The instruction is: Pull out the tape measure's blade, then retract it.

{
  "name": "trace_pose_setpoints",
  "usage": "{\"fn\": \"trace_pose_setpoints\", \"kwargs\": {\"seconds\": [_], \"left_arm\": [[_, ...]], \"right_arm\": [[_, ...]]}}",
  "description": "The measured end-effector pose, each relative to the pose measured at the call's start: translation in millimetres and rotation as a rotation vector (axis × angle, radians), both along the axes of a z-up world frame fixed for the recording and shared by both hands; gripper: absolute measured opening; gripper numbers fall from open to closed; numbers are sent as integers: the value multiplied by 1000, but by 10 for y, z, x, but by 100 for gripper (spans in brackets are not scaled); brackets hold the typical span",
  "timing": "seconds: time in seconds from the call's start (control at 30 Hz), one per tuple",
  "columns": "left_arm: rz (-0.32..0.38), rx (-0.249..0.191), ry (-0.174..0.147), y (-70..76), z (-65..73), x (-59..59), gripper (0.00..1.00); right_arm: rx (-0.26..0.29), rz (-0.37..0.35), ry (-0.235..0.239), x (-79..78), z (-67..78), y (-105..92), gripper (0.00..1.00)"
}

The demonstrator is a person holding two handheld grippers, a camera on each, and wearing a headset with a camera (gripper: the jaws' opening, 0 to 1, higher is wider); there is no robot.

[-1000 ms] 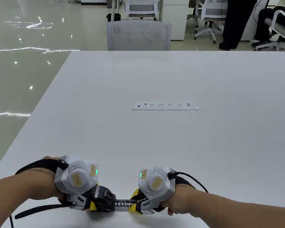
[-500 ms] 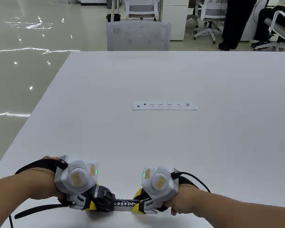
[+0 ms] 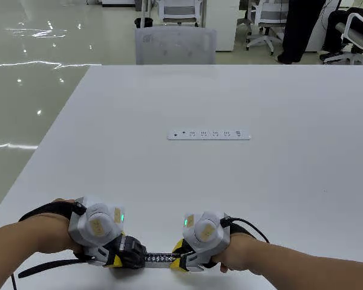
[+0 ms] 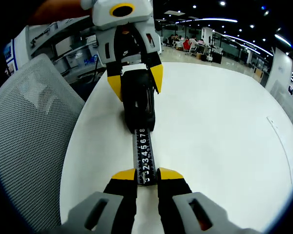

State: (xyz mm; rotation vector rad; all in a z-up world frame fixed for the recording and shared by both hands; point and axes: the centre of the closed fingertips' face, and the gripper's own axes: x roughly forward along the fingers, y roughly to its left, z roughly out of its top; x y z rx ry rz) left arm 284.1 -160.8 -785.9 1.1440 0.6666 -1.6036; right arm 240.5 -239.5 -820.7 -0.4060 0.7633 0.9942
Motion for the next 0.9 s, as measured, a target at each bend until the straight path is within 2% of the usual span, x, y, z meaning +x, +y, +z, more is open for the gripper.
{"fn": "trace_pose_setpoints", "kwargs": {"seconds": [0.9], "left_arm": [[9,-2,-2,-1,7,-5,31]], "right_arm": [[9,-18,-2,-97,9,-191,14]]}}
